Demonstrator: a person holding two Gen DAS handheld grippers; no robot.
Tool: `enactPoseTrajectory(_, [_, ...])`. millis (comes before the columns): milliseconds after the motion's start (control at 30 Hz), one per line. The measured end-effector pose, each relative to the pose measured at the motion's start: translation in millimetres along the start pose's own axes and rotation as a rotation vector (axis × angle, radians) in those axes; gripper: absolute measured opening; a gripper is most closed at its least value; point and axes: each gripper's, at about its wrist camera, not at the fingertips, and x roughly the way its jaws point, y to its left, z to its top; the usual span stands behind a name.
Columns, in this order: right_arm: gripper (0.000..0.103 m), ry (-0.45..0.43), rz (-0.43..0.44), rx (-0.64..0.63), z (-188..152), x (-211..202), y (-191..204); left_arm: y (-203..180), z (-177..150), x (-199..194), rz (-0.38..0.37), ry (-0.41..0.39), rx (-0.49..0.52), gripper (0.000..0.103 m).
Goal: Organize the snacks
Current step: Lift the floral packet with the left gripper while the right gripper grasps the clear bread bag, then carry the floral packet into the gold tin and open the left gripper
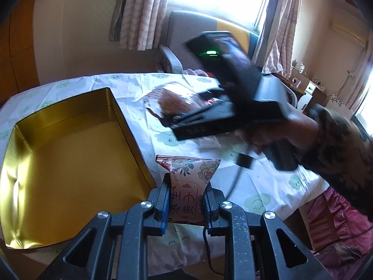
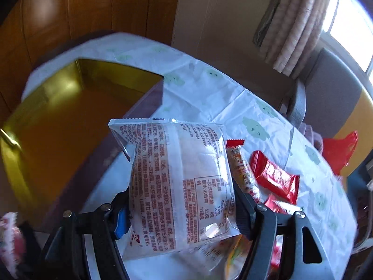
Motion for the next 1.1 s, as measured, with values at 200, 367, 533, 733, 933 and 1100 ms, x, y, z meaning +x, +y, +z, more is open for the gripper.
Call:
enactPoseTrajectory(200, [0.072,-0.016,0.054,0.091,-33.0,-33.5,9.6,5.5,3.4,-14.5,0.098,-0.034,-0.023,0.023])
enactPoseTrajectory(367, [0.072,-0.004,0.058,0.16,-80.9,-52.2,10.4,17.8,3.3,-18.5,0.178,-0.038,-0.069,0.023])
enactPoseTrajectory(533, [0.072,0.007,-0.006,0.243,-125.4,-57.2,6.9,20.7,1.1,-22.0,0.232,-0.047,-0.084,0.023])
enactPoseTrajectory(733, [0.072,-0.005,-0.041,0.381,-153.4,-53.2,-7.6,19.7,0.4,-26.2,0.27,-0.051,-0.08,0.023])
enactPoseTrajectory(933, [0.072,-0.021,-0.056,0.382,-154.7,-52.5,-7.0,21.3,0.8,-25.3,0.315,-0.044,-0.087,0.023])
enactPoseTrajectory(1100, [0.072,-0.026,-0.056,0.39,-156.0,-52.9,-7.2,32.5,3.2,-25.7,0.402,-0.041,-0.094,0.023])
